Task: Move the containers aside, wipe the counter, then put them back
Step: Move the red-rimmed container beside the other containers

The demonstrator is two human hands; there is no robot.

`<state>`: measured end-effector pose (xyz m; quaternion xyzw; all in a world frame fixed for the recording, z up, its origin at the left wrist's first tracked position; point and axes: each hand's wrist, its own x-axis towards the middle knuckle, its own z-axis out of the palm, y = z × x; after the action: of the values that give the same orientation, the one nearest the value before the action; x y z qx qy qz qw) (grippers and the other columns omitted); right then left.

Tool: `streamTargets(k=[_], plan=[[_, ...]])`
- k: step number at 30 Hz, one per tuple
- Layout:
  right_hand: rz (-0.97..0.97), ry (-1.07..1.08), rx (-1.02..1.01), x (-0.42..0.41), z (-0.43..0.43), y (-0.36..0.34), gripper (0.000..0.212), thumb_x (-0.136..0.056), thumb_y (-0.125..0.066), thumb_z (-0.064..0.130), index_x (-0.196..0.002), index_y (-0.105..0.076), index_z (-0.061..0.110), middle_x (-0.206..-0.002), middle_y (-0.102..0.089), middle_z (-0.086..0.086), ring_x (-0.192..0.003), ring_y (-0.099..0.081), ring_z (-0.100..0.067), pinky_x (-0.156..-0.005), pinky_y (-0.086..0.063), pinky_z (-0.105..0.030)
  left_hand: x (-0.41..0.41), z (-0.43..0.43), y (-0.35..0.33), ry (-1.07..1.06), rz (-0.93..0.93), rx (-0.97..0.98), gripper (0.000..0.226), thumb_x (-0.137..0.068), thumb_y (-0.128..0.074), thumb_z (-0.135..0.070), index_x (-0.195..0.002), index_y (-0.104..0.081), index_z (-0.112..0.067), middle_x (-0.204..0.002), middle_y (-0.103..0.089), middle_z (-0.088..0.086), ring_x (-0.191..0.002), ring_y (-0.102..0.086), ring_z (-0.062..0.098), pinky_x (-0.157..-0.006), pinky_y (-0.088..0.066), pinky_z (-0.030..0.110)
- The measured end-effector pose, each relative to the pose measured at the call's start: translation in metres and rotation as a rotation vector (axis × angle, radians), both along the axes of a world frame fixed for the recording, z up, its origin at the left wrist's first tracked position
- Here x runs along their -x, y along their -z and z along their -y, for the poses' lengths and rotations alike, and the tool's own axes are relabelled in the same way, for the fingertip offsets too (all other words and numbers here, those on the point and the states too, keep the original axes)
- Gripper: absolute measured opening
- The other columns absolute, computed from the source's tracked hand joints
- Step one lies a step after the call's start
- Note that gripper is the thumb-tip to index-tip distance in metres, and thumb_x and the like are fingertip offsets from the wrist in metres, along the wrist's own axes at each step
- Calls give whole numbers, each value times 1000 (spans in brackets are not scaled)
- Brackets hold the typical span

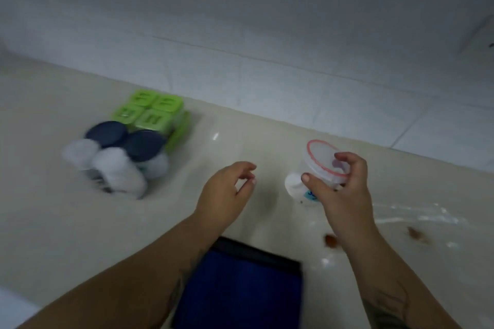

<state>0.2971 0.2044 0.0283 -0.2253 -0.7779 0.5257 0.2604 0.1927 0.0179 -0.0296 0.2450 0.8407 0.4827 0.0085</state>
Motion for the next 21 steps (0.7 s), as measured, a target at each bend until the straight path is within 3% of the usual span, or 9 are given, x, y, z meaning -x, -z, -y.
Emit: streamTargets(k=[2,7,9,16,21], plan=[[-13,-83,39,3,63,6,59,-67,-84,27,-106,-45,46,-117,-51,18,-105,-54,-6,-78,-44,-20,-9,76,9,-51,-11,84,24,-89,-63,-24,-113,-65,-27,-99,-66,-16,-93,-59,-2,-83,-43,12],[64,-175,117,26,209,44,66,-55,-83,45,-108,-44,48,-120,-50,12,-109,-54,-12,-92,-50,-38,-24,227,39,-65,-60,382,26,-85,-58,-31,-110,-67,-27,-103,-69,-10,-96,-61,12,-83,-41,20],[95,-195,79,35,252,58,71,-54,-84,46,-112,-43,42,-119,-50,9,-109,-52,-12,-93,-49,-37,-21,263,48,-33,-116,471,31,-80,-54,-35,-106,-69,-26,-101,-70,-7,-94,-62,16,-83,-41,21],[146,-189,-113,67,331,80,77,-62,-87,37,-123,-41,28,-122,-45,11,-105,-49,-6,-84,-45,-24,-3,323,80,19,-227,534,38,-84,-56,-43,-116,-63,-24,-130,-59,-1,-122,-52,21,-104,-38,41],[142,-158,-278,76,346,93,76,-63,-87,38,-122,-42,21,-121,-45,9,-106,-54,-17,-79,-50,-32,-4,325,84,7,-247,514,37,-88,-53,-46,-116,-62,-25,-133,-57,-3,-126,-49,19,-108,-34,44]])
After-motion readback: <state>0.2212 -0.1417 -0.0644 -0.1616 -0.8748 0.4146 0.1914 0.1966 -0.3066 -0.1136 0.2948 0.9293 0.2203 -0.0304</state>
